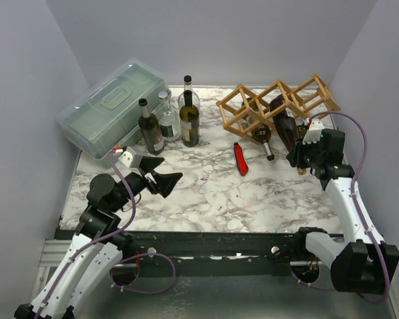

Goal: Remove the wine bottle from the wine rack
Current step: Pick up the wine bottle from the wine rack.

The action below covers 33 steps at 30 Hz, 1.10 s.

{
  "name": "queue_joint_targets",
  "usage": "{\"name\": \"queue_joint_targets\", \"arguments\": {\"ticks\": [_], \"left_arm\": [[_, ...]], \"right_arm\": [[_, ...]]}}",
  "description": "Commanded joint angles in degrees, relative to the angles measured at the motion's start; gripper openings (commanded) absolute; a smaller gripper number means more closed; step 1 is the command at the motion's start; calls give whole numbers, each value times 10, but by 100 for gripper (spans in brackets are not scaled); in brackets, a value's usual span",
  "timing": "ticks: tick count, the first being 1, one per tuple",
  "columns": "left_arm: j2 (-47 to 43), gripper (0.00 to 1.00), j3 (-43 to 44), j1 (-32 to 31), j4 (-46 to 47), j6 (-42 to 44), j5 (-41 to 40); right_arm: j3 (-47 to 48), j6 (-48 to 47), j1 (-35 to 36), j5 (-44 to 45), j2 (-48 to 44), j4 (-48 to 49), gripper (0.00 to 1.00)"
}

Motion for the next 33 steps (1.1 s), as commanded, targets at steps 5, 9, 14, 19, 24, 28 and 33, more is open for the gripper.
{"name": "queue_joint_targets", "arguments": {"ticks": [5,9,14,19,24,28,33], "left_arm": [[34,98,-25,-2,75,-92,48],[54,98,-28,-16,97,-102,44],[75,98,-27,-39,112,-103,30],[95,98,-27,-64,129,-106,19],[148,98,-22,-119,174,-117,-5],[216,98,-3,-162,211,-116,-26],[299,98,32,-189,259,-154,-37]], "right_arm": [[29,15,7,-78,-45,37,0],[32,15,7,-76,-56,24,0],[49,21,7,-78,-57,20,0],[67,22,7,-76,-52,10,0],[67,21,7,-69,-53,5,0],[65,17,7,-66,-59,-4,0],[62,10,7,-61,-68,-11,0]]}}
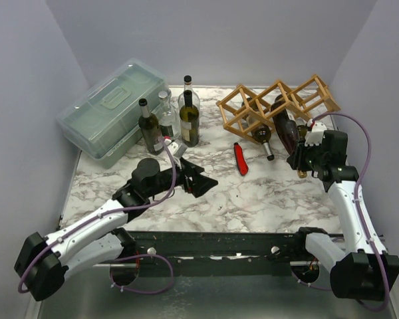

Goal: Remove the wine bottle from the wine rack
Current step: Pick up the wine bottle from the wine rack.

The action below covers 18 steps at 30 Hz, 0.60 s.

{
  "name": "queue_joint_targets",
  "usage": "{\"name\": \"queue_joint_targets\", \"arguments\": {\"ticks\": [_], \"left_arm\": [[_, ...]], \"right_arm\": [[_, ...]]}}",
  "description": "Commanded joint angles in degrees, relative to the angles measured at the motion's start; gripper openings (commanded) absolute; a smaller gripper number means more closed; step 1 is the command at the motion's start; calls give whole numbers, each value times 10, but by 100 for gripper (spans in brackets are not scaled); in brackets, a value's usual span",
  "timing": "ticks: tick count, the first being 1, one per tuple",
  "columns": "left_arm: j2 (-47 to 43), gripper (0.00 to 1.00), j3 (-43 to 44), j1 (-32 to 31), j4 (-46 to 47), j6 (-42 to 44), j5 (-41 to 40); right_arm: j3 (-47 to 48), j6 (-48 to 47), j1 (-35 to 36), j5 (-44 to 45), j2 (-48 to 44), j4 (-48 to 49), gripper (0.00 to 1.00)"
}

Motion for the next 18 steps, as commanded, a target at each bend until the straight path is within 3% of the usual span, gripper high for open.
{"name": "queue_joint_targets", "arguments": {"ticks": [1,9,18], "left_arm": [[61,98,48,-24,77,-49,-35],[210,99,146,-65,129,-228,-105],[388,99,289,-106,133,-342,-160]], "right_arm": [[39,-21,7,-60,-39,61,0],[31,-22,7,-66,-38,68,0],[22,-19,7,-64,-46,66,0]]}}
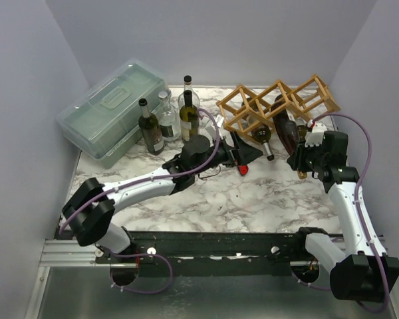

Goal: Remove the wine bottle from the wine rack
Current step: Pick up the wine bottle from the wine rack.

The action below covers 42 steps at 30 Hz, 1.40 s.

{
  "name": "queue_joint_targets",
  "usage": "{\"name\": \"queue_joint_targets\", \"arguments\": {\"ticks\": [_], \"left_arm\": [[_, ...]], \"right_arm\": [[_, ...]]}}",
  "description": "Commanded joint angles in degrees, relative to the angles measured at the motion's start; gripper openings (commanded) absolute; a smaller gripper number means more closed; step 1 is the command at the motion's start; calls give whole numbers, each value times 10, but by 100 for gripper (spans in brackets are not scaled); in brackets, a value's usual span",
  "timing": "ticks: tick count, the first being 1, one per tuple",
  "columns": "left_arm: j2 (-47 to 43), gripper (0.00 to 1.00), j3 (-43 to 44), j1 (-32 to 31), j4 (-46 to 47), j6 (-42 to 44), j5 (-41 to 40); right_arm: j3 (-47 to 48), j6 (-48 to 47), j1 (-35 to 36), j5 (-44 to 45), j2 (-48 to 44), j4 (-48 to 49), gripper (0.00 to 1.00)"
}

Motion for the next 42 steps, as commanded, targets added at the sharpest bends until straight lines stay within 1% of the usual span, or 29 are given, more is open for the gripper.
{"name": "queue_joint_targets", "arguments": {"ticks": [1,9,17,23,28,36,42], "left_arm": [[71,99,61,-10,15,-104,-49],[181,99,148,-16,15,-176,-67],[273,99,242,-14,14,-201,-57],[311,99,274,-13,1,-227,-79],[348,99,319,-13,-11,-233,-83],[377,99,368,-13,-81,-233,-137],[409,99,417,-13,-111,-243,-150]], "right_arm": [[21,-20,7,-63,-40,75,0],[29,-20,6,-68,-44,65,0],[23,-24,7,-66,-46,61,0],[36,-31,7,-68,-48,46,0],[40,-33,7,-73,-48,38,0],[50,-39,7,-79,-48,24,0],[58,-38,7,-91,-47,14,0]]}}
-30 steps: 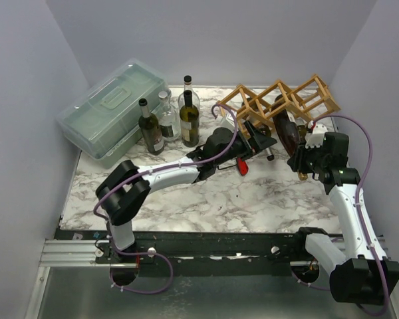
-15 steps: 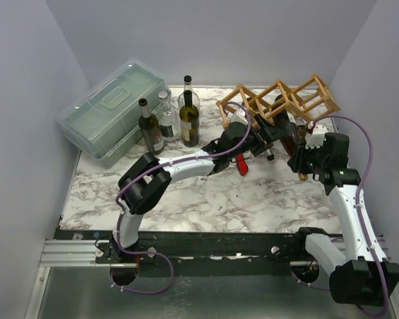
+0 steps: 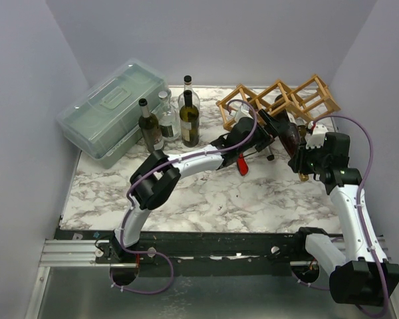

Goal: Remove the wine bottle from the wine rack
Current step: Pick up the wine bottle from the wine rack.

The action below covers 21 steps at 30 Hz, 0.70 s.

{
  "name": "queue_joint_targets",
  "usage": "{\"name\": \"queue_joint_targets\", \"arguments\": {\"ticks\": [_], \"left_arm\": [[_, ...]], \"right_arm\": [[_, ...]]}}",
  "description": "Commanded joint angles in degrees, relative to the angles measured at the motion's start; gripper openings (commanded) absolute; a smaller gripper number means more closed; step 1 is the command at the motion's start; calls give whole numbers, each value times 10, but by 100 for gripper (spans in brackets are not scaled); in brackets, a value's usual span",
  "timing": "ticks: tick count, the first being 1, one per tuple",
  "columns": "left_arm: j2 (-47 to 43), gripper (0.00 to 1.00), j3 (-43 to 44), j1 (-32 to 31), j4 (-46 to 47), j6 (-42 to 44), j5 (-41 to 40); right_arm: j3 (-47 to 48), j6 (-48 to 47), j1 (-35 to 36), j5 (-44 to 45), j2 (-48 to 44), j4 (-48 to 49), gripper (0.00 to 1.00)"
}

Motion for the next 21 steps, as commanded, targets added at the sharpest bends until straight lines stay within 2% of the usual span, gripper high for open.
{"name": "queue_joint_targets", "arguments": {"ticks": [1,16,21], "left_arm": [[31,99,46,-1,-47,-20,-32],[84,99,134,-4,-118,-33,-37],[84,99,137,-9,-141,-33,-52]], "right_arm": [[53,-28,8,-94,-27,48,0],[60,-30,8,-97,-25,42,0],[74,-29,8,-100,-21,41,0]]}}
